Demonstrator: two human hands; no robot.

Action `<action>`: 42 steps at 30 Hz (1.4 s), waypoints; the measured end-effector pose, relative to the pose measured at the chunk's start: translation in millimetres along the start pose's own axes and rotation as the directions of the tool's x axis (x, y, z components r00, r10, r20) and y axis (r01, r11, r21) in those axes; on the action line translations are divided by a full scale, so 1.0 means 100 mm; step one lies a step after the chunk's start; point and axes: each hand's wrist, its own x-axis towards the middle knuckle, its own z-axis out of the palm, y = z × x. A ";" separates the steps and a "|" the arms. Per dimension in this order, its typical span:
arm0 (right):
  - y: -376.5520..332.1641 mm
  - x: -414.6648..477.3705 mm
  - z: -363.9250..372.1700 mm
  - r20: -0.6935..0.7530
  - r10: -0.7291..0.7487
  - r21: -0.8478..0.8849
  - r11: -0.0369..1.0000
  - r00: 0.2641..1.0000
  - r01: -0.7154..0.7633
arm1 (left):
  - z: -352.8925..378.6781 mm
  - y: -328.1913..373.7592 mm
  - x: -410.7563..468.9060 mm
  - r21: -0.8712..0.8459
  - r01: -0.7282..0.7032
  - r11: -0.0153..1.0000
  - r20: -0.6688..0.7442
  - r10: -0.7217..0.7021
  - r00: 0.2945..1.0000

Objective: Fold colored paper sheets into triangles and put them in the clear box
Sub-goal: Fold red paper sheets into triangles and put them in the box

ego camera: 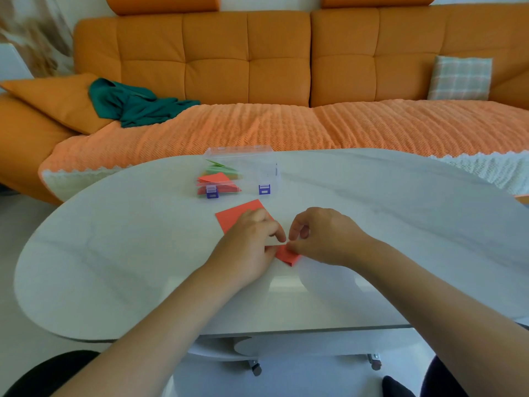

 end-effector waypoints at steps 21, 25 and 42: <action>0.15 -0.03 -0.10 0.128 -0.012 0.287 0.958 0.992 -0.026 | 0.05 0.12 -0.24 0.002 -0.218 0.976 0.071 0.218 0.973; 0.14 -0.01 -0.12 0.149 -0.007 0.256 0.966 0.989 -0.032 | 0.04 0.13 -0.26 0.030 -0.214 0.976 0.094 0.211 0.973; 0.28 0.06 -0.19 0.127 0.030 0.278 0.959 0.991 -0.065 | 0.11 0.23 -0.20 0.141 -0.164 0.976 0.120 0.147 0.982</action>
